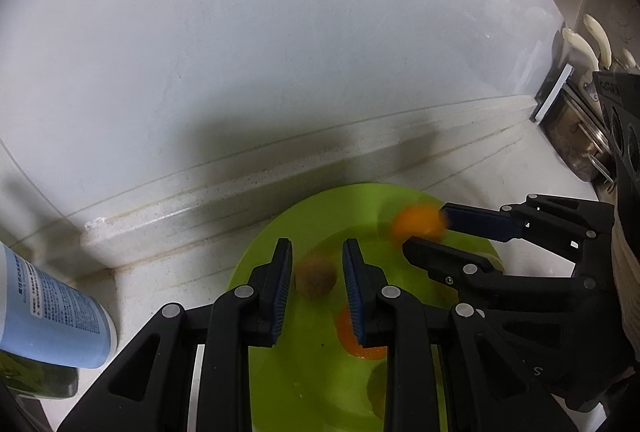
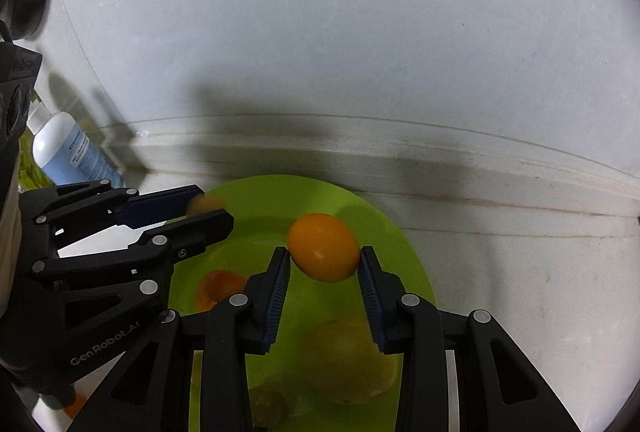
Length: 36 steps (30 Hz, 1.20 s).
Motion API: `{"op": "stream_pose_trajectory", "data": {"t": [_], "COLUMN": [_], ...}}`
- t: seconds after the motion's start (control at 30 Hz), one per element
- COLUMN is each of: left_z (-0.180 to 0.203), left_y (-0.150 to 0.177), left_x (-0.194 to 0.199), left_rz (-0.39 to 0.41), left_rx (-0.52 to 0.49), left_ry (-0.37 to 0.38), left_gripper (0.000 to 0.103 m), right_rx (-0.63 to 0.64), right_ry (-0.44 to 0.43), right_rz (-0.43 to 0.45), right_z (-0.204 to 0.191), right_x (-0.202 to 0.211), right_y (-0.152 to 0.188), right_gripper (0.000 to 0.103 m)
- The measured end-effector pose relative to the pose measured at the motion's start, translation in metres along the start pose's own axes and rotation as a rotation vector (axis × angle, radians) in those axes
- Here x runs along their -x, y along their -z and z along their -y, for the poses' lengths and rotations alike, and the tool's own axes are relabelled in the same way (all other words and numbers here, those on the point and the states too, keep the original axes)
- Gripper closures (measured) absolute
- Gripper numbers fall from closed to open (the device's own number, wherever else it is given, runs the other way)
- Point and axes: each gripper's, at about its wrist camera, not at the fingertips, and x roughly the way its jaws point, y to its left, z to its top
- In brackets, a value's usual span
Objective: Organize fruits
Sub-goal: 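Open both grippers to drop the orange and kiwi onto the plate, then withdraw both open grippers from the plate toward the remaining fruits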
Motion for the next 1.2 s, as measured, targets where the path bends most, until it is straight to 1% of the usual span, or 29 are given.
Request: {"op": "stream_pose_trajectory", "data": {"t": [0.13, 0.17, 0.23, 0.27, 0.37, 0.4, 0.43, 0.6, 0.67, 0.7, 0.77, 0.83, 0.93, 1.03, 1.2], "left_z": [-0.002, -0.003, -0.005, -0.006, -0.009, -0.010, -0.010, -0.006, -0.002, -0.001, 0.003, 0.005, 0.009, 0.012, 0.016], "left_y": [-0.001, -0.001, 0.000, 0.001, 0.002, 0.002, 0.002, 0.003, 0.005, 0.006, 0.009, 0.014, 0.021, 0.032, 0.052], "left_x": [0.001, 0.002, 0.006, 0.008, 0.020, 0.024, 0.030, 0.063, 0.079, 0.087, 0.104, 0.122, 0.142, 0.164, 0.194], "left_rz": [0.003, 0.003, 0.004, 0.006, 0.024, 0.033, 0.044, 0.114, 0.140, 0.159, 0.190, 0.222, 0.251, 0.278, 0.299], "left_rx": [0.008, 0.011, 0.018, 0.021, 0.033, 0.038, 0.043, 0.035, 0.026, 0.023, 0.021, 0.019, 0.015, 0.025, 0.036], "left_ry": [-0.008, -0.012, -0.016, -0.020, -0.028, -0.033, -0.039, -0.074, -0.098, -0.100, -0.098, -0.101, -0.113, -0.105, -0.107], "left_gripper": [0.073, 0.072, 0.070, 0.068, 0.067, 0.066, 0.065, 0.059, 0.058, 0.057, 0.053, 0.051, 0.049, 0.044, 0.042], "right_rx": [0.012, 0.013, 0.010, 0.007, 0.011, 0.011, 0.010, 0.009, 0.003, -0.001, -0.004, -0.004, -0.004, 0.002, 0.021], "right_ry": [0.012, 0.014, 0.012, 0.011, 0.016, 0.018, 0.021, 0.040, 0.033, 0.034, 0.033, 0.037, 0.034, 0.041, 0.061], "right_rz": [0.010, 0.012, 0.014, 0.018, 0.028, 0.032, 0.038, 0.087, 0.114, 0.125, 0.162, 0.188, 0.236, 0.281, 0.329], "right_z": [-0.004, -0.005, -0.005, -0.005, -0.007, -0.007, -0.007, -0.012, -0.011, -0.012, -0.017, -0.021, -0.029, -0.036, -0.049], "right_x": [0.002, 0.003, 0.004, 0.005, 0.011, 0.014, 0.017, 0.041, 0.056, 0.062, 0.075, 0.089, 0.110, 0.131, 0.162], "right_y": [0.000, 0.000, 0.001, 0.002, 0.003, 0.003, 0.004, 0.006, 0.008, 0.009, 0.012, 0.015, 0.022, 0.032, 0.051], "right_gripper": [0.066, 0.064, 0.058, 0.058, 0.058, 0.055, 0.051, 0.051, 0.049, 0.046, 0.045, 0.043, 0.041, 0.041, 0.039]}}
